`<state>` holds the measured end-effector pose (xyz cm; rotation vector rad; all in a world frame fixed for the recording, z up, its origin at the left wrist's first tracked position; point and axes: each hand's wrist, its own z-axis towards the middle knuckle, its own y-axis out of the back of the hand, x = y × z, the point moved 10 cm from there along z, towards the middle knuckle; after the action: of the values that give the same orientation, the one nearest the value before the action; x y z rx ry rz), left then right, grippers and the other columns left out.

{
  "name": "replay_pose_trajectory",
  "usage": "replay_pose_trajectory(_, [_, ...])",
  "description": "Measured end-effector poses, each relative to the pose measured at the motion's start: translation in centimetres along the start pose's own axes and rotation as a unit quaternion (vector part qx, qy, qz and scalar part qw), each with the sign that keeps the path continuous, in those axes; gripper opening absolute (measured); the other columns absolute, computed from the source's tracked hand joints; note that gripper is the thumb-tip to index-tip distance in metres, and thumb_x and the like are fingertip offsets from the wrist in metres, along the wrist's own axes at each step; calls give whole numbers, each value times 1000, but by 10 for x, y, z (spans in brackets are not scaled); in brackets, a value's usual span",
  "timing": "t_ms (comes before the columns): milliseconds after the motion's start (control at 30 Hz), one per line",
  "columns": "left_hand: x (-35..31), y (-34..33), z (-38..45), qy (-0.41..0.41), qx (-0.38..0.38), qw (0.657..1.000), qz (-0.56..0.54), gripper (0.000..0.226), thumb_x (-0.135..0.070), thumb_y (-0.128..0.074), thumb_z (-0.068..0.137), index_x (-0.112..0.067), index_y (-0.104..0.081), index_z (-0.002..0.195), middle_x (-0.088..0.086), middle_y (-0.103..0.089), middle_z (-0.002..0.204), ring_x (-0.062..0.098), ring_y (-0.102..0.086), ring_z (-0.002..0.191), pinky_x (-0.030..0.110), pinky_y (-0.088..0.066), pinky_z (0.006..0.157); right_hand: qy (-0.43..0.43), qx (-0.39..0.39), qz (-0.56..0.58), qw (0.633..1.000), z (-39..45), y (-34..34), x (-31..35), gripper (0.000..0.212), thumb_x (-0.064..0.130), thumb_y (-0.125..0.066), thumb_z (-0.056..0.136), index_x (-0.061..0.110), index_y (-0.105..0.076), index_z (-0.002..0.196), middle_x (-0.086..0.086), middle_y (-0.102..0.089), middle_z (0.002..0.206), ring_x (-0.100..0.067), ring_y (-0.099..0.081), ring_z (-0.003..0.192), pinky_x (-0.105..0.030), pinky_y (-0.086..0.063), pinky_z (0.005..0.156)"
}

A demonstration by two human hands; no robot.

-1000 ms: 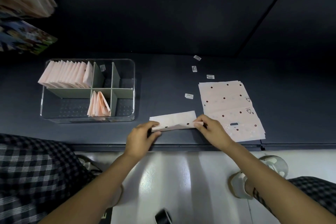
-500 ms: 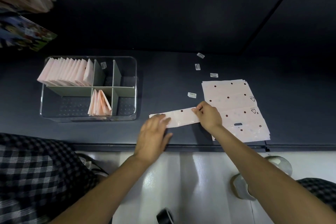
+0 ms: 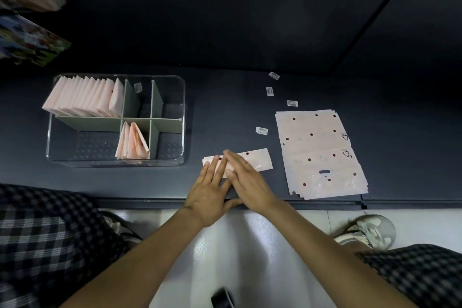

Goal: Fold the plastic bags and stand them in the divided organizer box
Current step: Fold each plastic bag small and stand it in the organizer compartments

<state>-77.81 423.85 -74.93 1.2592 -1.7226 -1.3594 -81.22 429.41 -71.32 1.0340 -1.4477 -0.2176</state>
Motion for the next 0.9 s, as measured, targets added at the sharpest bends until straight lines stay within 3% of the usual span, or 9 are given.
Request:
replay_pose_trajectory(100, [2, 3, -1, -11, -5, 1000, -15, 78, -67, -17, 91, -22, 5, 150, 14, 25, 154, 31, 27, 140, 43, 11, 118, -6, 22, -33, 999, -2, -5, -13, 52, 26, -31, 103, 15, -13, 150, 1, -14, 158, -5, -8, 144, -15, -3, 114])
replay_pose_trajectory(167, [6, 3, -3, -22, -10, 1000, -17, 75, -68, -18, 90, -31, 12, 148, 13, 26, 153, 31, 28, 140, 42, 14, 117, -32, 7, -54, 998, -7, 5, -33, 53, 30, -29, 103, 17, -9, 151, 4, -9, 158, -1, -3, 142, -15, 0, 113])
replay_pose_trajectory(300, [14, 8, -7, -36, -27, 999, -25, 71, -67, -21, 91, -37, 13, 145, 11, 23, 154, 29, 26, 141, 39, 18, 115, -64, -34, -102, 992, -18, 30, -63, 56, 27, -36, 101, 17, -11, 150, 3, -12, 158, -13, -13, 145, -19, -4, 114])
replay_pose_trajectory(433, [20, 23, -4, -5, -71, 992, -107, 62, -57, -35, 94, -29, -24, 148, 5, -2, 159, 23, 4, 147, 33, 13, 116, 15, -61, -204, 977, -18, 48, -50, 50, 4, -57, 87, 5, -44, 136, -13, -44, 143, -25, -43, 132, -28, -31, 109])
replay_pose_trajectory(533, [23, 32, 1, 30, -87, 986, -140, 54, -54, -40, 94, -26, -39, 140, 2, -15, 158, 18, -4, 146, 33, 7, 117, 88, -67, -317, 942, -13, 55, -29, 49, -13, -66, 63, 3, -65, 109, -17, -66, 112, -33, -65, 98, -39, -55, 84])
replay_pose_trajectory(600, [22, 38, 4, 42, -94, 986, -131, 53, -55, -41, 93, -26, -45, 136, 0, -19, 157, 17, -5, 146, 34, 7, 117, 125, -72, -350, 926, -10, 61, -19, 39, -10, -70, 58, 5, -69, 94, -13, -70, 95, -32, -66, 82, -37, -56, 70])
replay_pose_trajectory(700, [16, 54, 7, 37, -131, 983, -125, 51, -53, -51, 89, -21, -56, 128, 0, -37, 149, 18, -22, 142, 36, -1, 116, 133, -53, -309, 940, -3, 69, -6, 18, 5, -64, 75, 10, -70, 91, -4, -69, 93, -25, -61, 96, -35, -47, 83])
replay_pose_trajectory(767, [12, 69, 6, 31, -169, 974, -149, 42, -48, -60, 86, -19, -65, 117, 0, -58, 130, 20, -44, 128, 34, -19, 110, 108, -56, -226, 966, 0, 79, 0, 14, 11, -61, 79, 14, -68, 91, 2, -67, 91, -20, -53, 103, -33, -39, 87])
replay_pose_trajectory(900, [17, 86, -1, 96, -195, 950, -225, 23, -36, -56, 91, -16, -67, 85, -1, -66, 87, 21, -55, 91, 29, -35, 73, 12, -83, 8, 996, 4, 100, 3, 14, 8, -62, 81, 15, -63, 92, 16, -59, 87, -13, -51, 98, -24, -41, 84])
